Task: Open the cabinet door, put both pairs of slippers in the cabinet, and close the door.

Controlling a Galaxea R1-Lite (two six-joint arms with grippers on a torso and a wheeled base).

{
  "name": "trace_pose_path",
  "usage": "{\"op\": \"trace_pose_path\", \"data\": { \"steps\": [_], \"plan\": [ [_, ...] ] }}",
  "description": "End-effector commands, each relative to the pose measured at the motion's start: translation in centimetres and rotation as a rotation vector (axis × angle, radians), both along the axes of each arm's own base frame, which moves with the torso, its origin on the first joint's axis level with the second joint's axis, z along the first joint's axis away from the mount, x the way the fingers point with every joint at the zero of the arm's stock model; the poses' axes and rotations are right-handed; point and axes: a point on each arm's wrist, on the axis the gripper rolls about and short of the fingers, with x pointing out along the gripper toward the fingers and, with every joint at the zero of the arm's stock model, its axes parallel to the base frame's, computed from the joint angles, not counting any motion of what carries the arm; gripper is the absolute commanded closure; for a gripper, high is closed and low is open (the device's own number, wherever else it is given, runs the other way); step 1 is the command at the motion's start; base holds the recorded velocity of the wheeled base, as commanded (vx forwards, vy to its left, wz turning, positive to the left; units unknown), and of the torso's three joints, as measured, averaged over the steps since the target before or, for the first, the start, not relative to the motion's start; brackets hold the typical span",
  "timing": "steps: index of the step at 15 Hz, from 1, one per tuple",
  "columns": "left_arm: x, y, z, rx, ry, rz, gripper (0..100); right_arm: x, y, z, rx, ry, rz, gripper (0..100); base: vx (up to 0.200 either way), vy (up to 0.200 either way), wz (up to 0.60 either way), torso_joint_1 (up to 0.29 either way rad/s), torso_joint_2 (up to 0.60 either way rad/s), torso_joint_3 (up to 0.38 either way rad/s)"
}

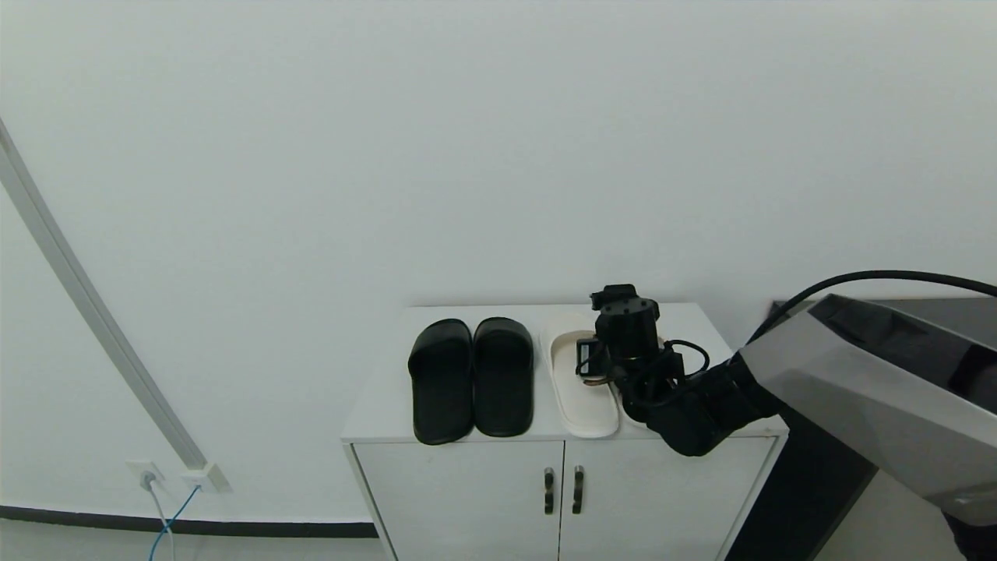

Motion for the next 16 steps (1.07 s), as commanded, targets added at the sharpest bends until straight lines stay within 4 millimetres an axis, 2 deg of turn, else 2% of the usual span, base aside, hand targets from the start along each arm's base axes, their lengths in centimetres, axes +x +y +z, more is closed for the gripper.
{"op": "trace_pose_path", "data": {
  "steps": [1,3,5,6,8,11,16],
  "plan": [
    [0.0,0.0,0.0,-0.001,0.0,0.001,100,-3.7,-1.2,4.6,0.01,-0.071,0.103,100,0.0,0.0,0.0,0.0,0.0,0.0],
    [0.0,0.0,0.0,-0.001,0.0,0.001,100,-7.7,-2.1,6.4,0.024,-0.067,0.253,100,0.0,0.0,0.0,0.0,0.0,0.0],
    [0.0,0.0,0.0,-0.001,0.0,0.001,100,-10.6,-2.9,7.4,0.038,-0.05,0.372,100,0.0,0.0,0.0,0.0,0.0,0.0],
    [0.0,0.0,0.0,-0.001,0.0,0.001,100,-13.0,-3.7,8.1,0.05,-0.042,0.464,100,0.0,0.0,0.0,0.0,0.0,0.0],
    [0.0,0.0,0.0,-0.001,0.0,0.001,100,-15.7,-4.6,8.4,0.034,-0.038,0.568,100,0.0,0.0,0.0,0.0,0.0,0.0],
    [0.0,0.0,0.0,-0.001,0.0,0.001,100,-17.2,-5.7,7.6,-0.105,-0.083,0.662,100,0.0,0.0,0.0,0.0,0.0,0.0],
    [0.0,0.0,0.0,-0.001,0.0,0.001,100,-17.8,-5.6,6.6,-0.064,-0.043,0.748,100,0.0,0.0,0.0,0.0,0.0,0.0]
  ]
}}
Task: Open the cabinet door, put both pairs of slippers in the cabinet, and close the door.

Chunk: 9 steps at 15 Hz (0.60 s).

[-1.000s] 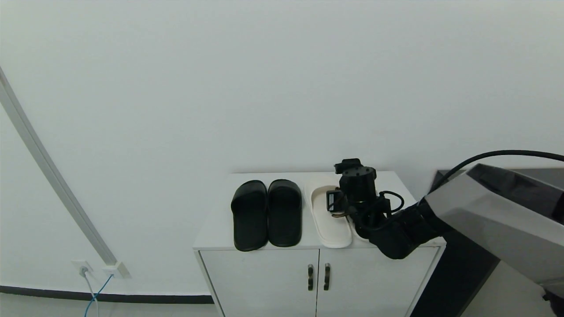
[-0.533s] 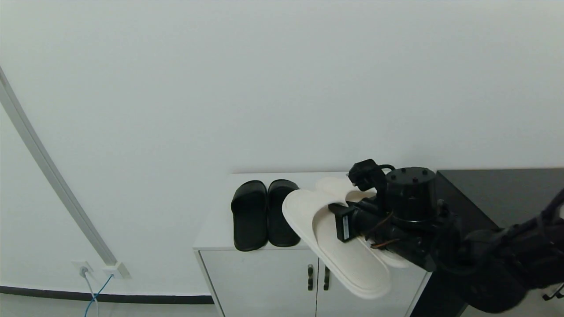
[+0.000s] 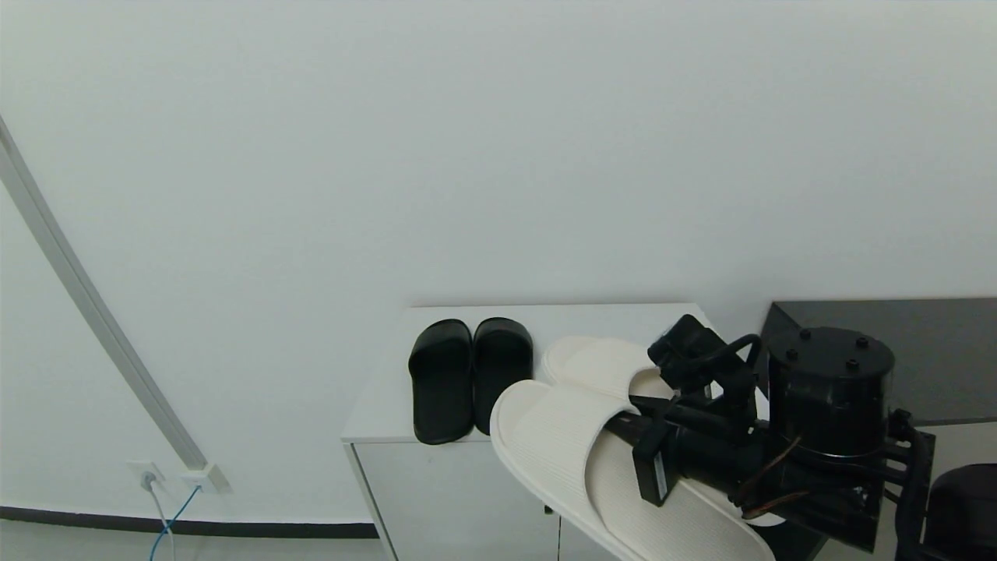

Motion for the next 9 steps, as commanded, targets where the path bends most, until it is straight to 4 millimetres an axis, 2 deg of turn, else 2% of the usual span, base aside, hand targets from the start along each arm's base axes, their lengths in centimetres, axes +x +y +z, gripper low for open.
{"op": "trace_pose_path", "data": {
  "steps": [1,9],
  "plan": [
    [0.0,0.0,0.0,-0.002,0.0,0.0,100,-0.1,-0.2,-0.2,0.007,0.02,0.036,100,0.0,0.0,0.0,0.0,0.0,0.0],
    [0.0,0.0,0.0,0.0,0.0,0.0,100,0.1,-1.3,-0.4,0.022,0.052,0.115,100,0.0,0.0,0.0,0.0,0.0,0.0]
  ]
}}
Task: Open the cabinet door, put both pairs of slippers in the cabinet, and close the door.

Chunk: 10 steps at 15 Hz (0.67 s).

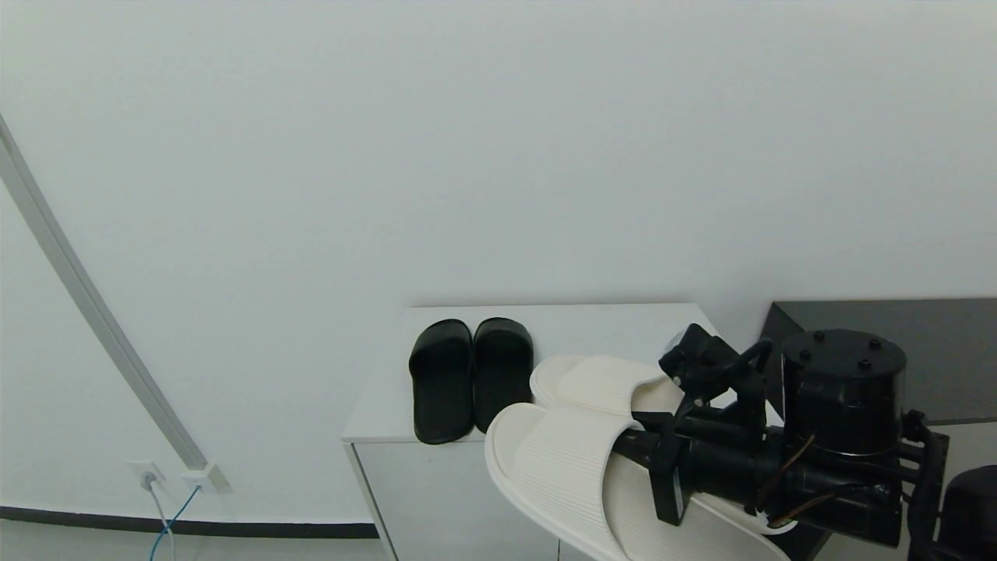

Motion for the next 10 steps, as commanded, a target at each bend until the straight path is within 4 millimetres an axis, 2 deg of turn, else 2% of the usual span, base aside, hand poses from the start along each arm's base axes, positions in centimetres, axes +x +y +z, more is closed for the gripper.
{"op": "trace_pose_path", "data": {
  "steps": [1,10],
  "plan": [
    [0.0,0.0,0.0,-0.001,0.0,0.001,100,-0.03,-0.28,0.08,0.005,0.002,0.013,100,0.0,0.0,0.0,0.0,0.0,0.0],
    [0.0,0.0,0.0,-0.001,0.0,0.002,100,-0.19,-0.62,-0.35,-0.002,0.015,0.031,100,-0.2,0.0,0.0,0.003,0.0,0.003]
  ]
}}
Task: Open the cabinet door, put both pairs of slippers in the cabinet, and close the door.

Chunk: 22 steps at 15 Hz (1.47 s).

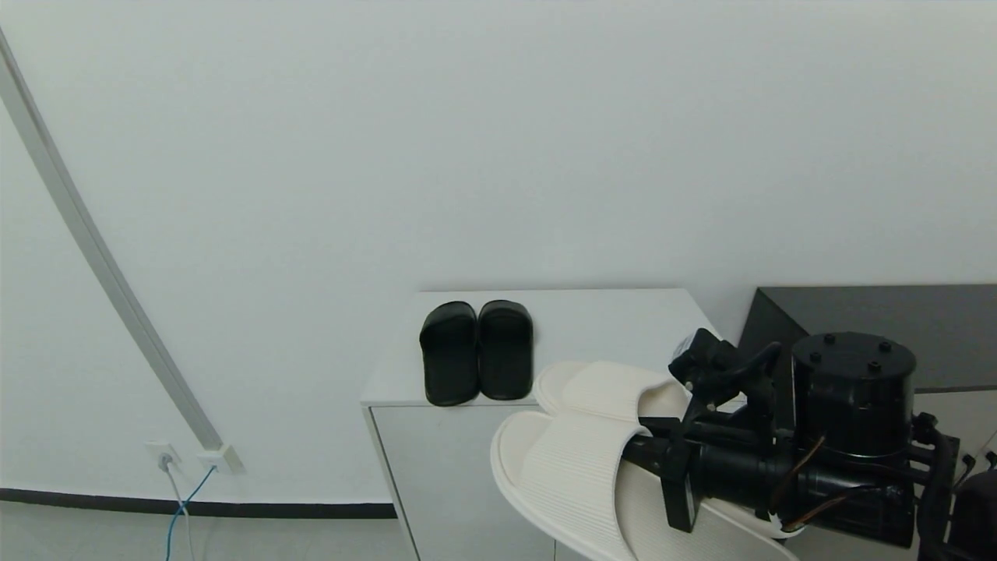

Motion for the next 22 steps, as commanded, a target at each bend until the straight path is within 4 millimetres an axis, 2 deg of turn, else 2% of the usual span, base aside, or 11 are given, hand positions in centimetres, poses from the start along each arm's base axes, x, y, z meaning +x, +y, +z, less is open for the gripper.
{"op": "trace_pose_path", "data": {
  "steps": [1,18,19,22],
  "plan": [
    [0.0,0.0,0.0,0.0,0.0,0.001,100,0.0,0.0,-0.2,-0.006,0.004,0.003,100,-0.2,0.0,0.0,0.002,0.0,-0.002],
    [0.0,0.0,0.0,-0.002,0.0,0.001,100,-0.4,-0.1,-1.3,-0.032,0.035,0.033,100,0.0,0.0,0.0,0.0,0.0,0.0],
    [0.0,0.0,0.0,-0.005,0.002,0.0,0,-0.4,-0.2,-1.4,-0.034,0.037,0.033,100,0.0,0.0,0.0,0.0,0.0,0.0],
    [0.0,0.0,0.0,0.0,0.0,-0.001,0,-0.5,-0.2,-1.5,-0.037,0.04,0.033,100,0.0,0.0,0.0,-0.06,0.14,0.08]
  ]
}}
